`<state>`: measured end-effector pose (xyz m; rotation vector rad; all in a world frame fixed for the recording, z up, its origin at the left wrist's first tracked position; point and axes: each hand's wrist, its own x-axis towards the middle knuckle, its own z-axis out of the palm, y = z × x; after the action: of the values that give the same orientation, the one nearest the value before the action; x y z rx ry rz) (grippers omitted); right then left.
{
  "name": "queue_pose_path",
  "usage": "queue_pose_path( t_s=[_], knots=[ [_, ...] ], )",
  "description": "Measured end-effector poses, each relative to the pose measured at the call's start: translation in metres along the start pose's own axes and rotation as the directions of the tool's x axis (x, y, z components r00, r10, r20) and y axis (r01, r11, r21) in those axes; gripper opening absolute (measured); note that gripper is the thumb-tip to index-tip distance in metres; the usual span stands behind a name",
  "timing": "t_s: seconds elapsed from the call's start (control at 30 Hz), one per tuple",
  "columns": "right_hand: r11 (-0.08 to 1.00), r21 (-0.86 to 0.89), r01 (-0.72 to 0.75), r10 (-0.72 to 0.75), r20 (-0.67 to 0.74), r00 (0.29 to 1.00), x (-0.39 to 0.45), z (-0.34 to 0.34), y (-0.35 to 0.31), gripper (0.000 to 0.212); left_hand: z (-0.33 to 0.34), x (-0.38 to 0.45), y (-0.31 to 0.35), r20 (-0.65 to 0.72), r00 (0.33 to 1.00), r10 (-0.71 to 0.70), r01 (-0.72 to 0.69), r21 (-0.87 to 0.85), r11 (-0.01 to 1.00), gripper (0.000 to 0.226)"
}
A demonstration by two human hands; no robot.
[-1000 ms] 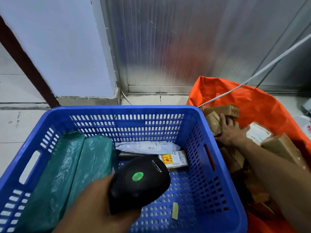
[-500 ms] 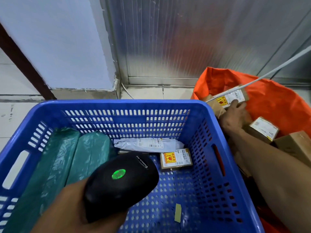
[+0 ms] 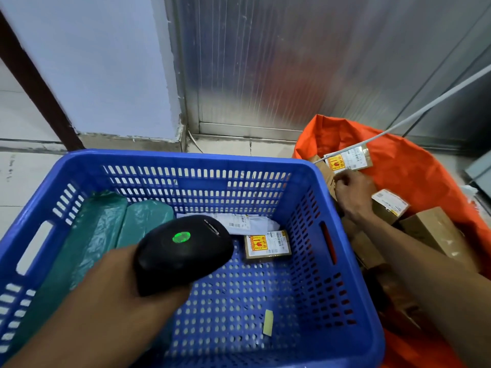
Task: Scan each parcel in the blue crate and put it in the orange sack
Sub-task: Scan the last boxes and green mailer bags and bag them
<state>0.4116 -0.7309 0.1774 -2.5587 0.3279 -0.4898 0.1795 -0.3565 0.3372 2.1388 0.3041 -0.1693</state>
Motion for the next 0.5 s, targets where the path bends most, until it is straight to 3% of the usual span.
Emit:
queue_pose_path(
  t_s=[0.07, 0.17, 0.27, 0.33, 0.4, 0.5],
  knots=[
    [0.987, -0.010, 0.159, -0.159, -0.033, 0.987, -0.015, -0.007, -0.018, 0.014, -0.004, 0.006, -0.008, -0.010, 0.999, 0.043, -0.043, 0.022, 0.999, 0.025],
    [0.887, -0.110, 0.449, -0.450, 0.019, 0.893, -0.044, -0.010, -0.041, 0.008, -0.011, 0.018, -0.012, -0.041, 0.999, 0.003, -0.002, 0.023, 1.000, 0.013],
    [0.751, -0.155, 0.642, -0.599, 0.248, 0.761, -0.071, 0.008, -0.053, 0.005, -0.016, 0.027, -0.014, -0.036, 0.999, -0.027, 0.028, 0.028, 0.999, 0.012],
    [0.746, -0.172, 0.643, -0.489, 0.514, 0.705, -0.086, 0.033, -0.056, 0.012, -0.019, 0.031, -0.016, -0.040, 0.998, -0.052, 0.054, 0.045, 0.998, 0.011],
    [0.758, -0.248, 0.604, -0.254, 0.740, 0.622, -0.099, 0.060, -0.052, 0.031, -0.019, 0.036, -0.019, -0.032, 0.997, -0.071, 0.072, 0.062, 0.995, 0.009],
    [0.743, -0.343, 0.574, -0.032, 0.839, 0.542, -0.114, 0.098, -0.037, 0.056, -0.019, 0.041, -0.022, -0.015, 0.996, -0.084, 0.085, 0.067, 0.994, 0.007]
  ],
)
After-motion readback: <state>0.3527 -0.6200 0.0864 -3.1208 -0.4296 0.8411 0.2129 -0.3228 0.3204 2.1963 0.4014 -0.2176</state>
